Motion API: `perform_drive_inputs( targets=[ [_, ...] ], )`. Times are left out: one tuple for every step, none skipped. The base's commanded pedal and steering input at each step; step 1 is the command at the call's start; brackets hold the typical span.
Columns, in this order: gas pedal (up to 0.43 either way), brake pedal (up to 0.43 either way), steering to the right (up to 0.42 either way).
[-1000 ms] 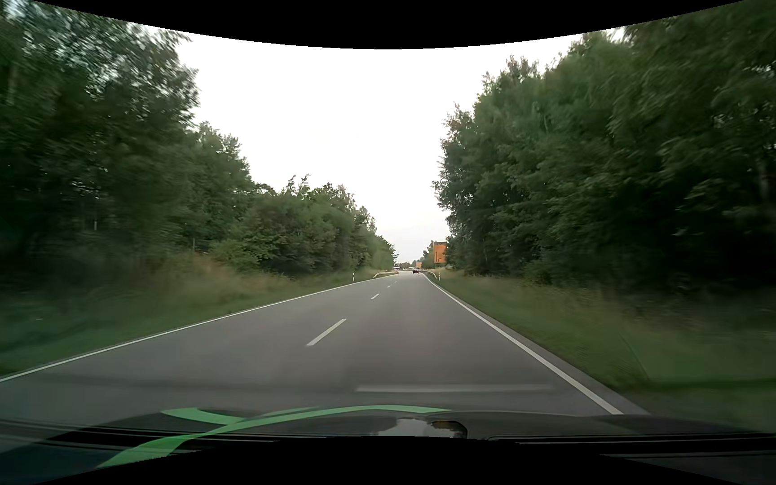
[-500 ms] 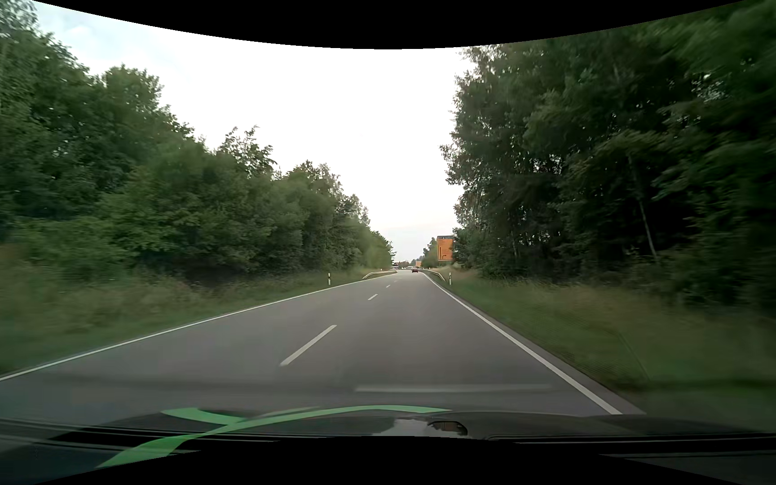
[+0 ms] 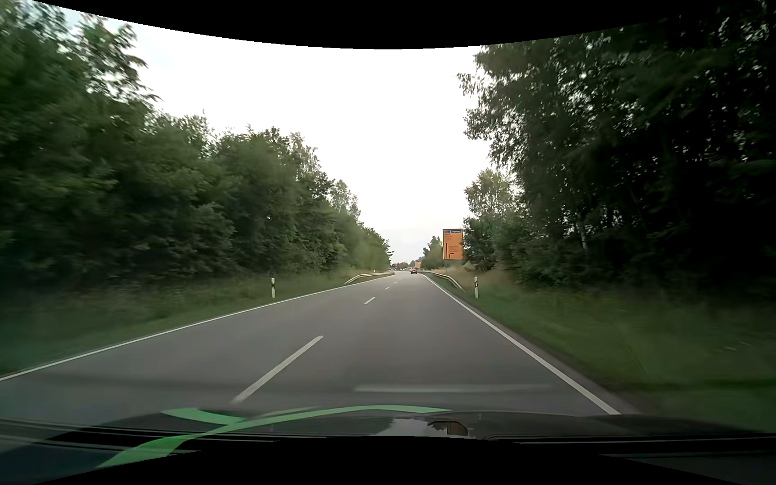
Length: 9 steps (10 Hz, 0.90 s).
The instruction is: Follow the waypoints while adhering to traffic rules and regulations
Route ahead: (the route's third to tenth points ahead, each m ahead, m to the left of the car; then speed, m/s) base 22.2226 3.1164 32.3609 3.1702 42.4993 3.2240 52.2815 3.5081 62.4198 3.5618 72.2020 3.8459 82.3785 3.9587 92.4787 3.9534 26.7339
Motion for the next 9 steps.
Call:
perform_drive_inputs(
  targets=[
    [0.358, 0.0, 0.0],
    [0.37, 0.0, -0.001],
    [0.37, 0.0, -0.002],
    [0.378, 0.0, -0.003],
    [0.378, 0.0, -0.003],
    [0.378, 0.0, -0.003],
    [0.378, 0.0, -0.003],
    [0.37, 0.0, -0.002],
    [0.37, 0.0, -0.002]
  ],
)
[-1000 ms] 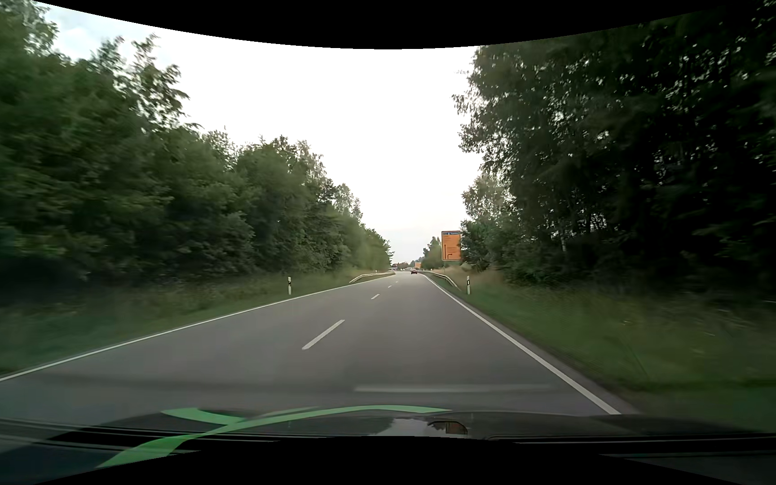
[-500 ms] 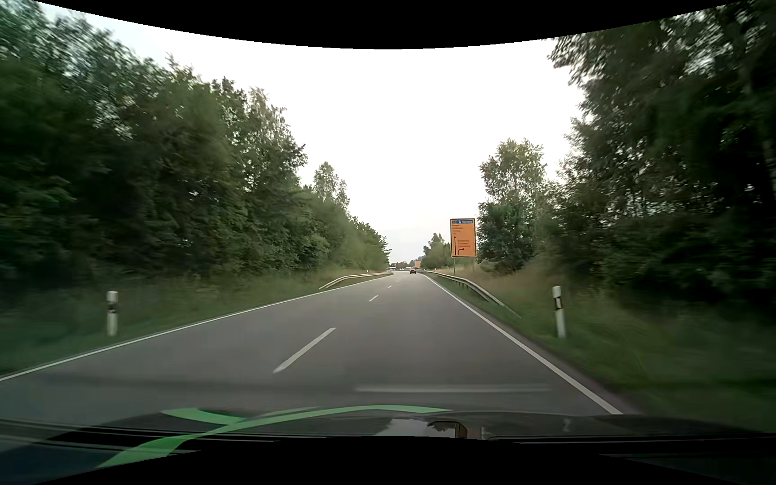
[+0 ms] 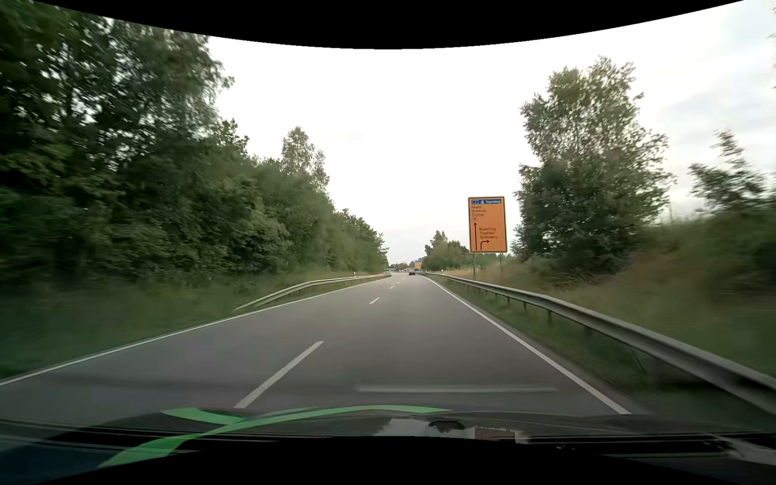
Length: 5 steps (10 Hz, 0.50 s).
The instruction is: Follow the waypoints while adhering to traffic rules and regulations
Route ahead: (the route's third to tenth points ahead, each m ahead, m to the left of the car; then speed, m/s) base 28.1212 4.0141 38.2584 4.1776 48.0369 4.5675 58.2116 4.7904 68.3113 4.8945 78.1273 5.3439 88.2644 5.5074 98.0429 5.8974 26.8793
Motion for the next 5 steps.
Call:
perform_drive_inputs(
  targets=[
    [0.37, 0.0, -0.002],
    [0.37, 0.0, -0.002],
    [0.35, 0.0, -0.001],
    [0.319, 0.0, -0.001],
    [0.287, 0.0, -0.001]
  ],
)
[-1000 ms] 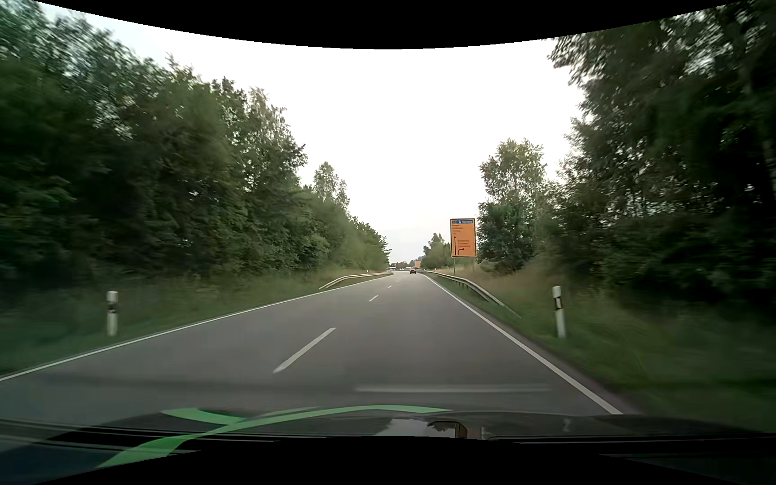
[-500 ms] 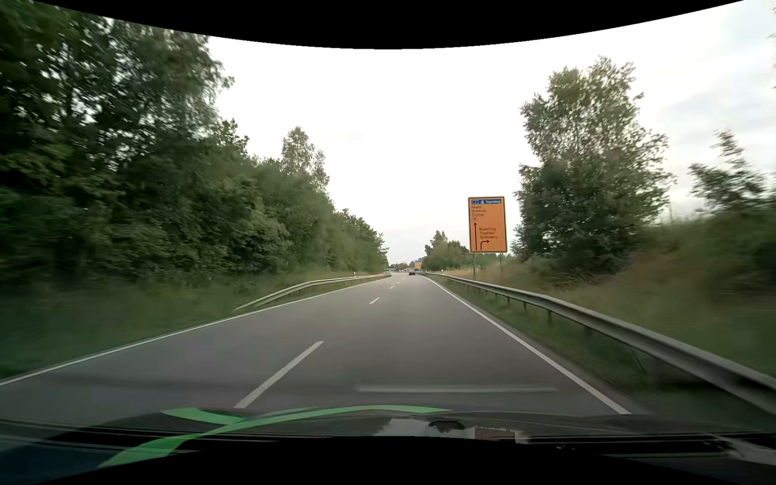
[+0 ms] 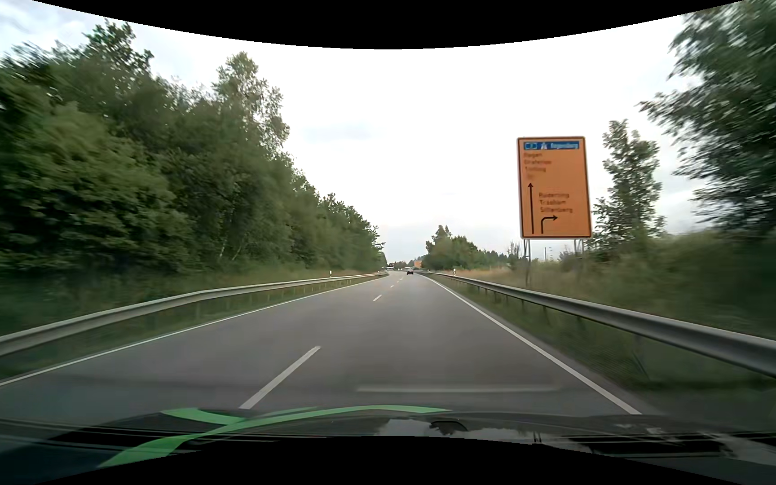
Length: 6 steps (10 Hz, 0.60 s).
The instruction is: Follow the waypoints while adhering to traffic rules and regulations
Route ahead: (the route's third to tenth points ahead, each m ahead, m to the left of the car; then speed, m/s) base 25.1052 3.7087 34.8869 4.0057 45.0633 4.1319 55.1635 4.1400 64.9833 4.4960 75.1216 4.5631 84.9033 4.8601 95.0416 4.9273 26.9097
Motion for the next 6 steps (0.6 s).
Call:
perform_drive_inputs(
  targets=[
    [0.28, 0.0, -0.001],
    [0.28, 0.0, -0.001],
    [0.287, 0.0, -0.001],
    [0.299, 0.0, -0.001],
    [0.319, 0.0, -0.001],
    [0.331, 0.0, -0.001]
  ],
)
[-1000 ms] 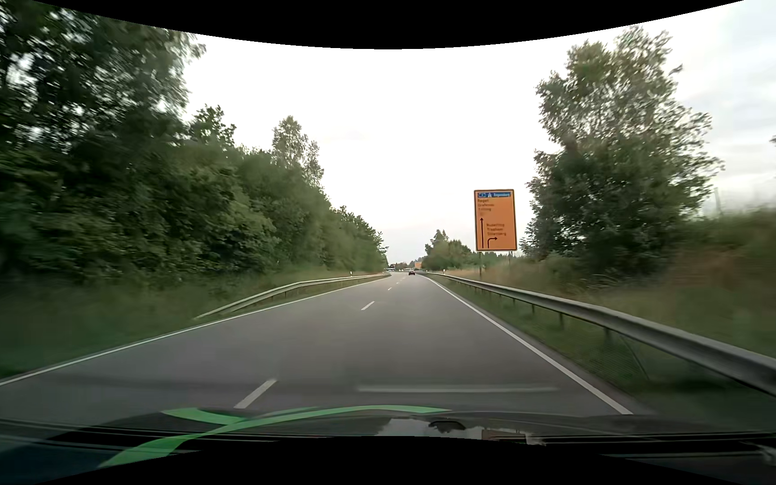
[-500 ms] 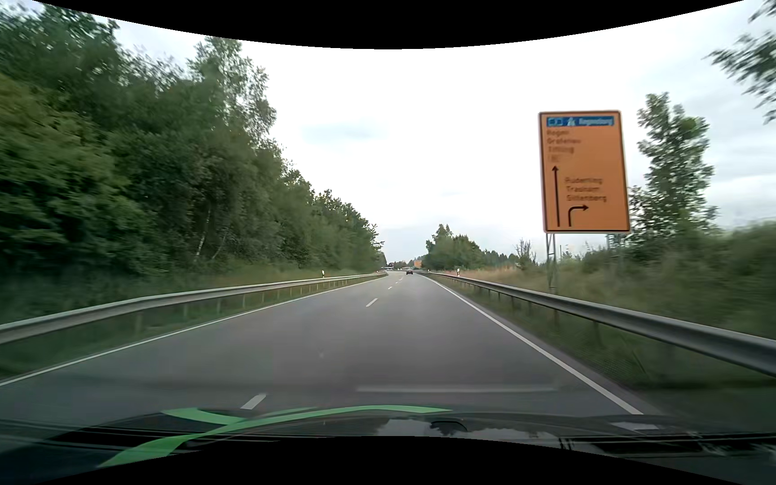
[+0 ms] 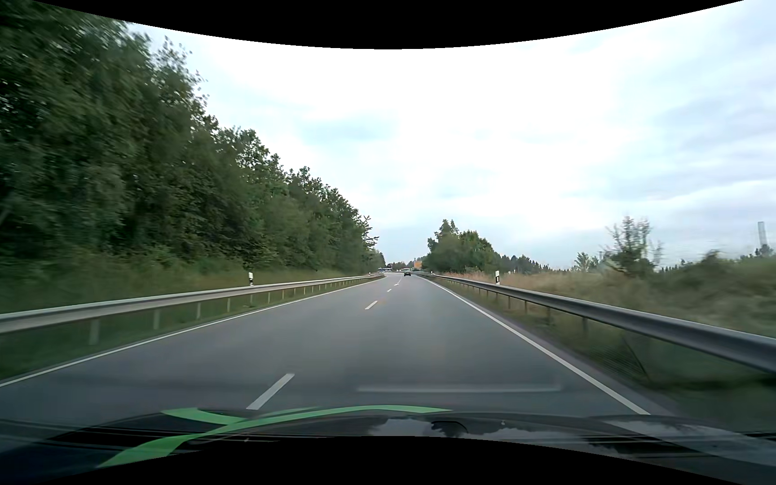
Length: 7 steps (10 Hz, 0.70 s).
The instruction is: Follow the waypoints while adhering to traffic rules and regulations
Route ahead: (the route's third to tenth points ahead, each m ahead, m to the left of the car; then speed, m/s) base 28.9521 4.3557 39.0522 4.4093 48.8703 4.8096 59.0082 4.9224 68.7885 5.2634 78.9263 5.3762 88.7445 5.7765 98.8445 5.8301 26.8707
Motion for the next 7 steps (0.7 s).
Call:
perform_drive_inputs(
  targets=[
    [0.339, 0.0, -0.001],
    [0.35, 0.0, -0.001],
    [0.35, 0.0, -0.001],
    [0.331, 0.0, -0.001],
    [0.287, 0.0, -0.001],
    [0.268, 0.0, -0.001],
    [0.268, 0.0, -0.001]
  ],
)
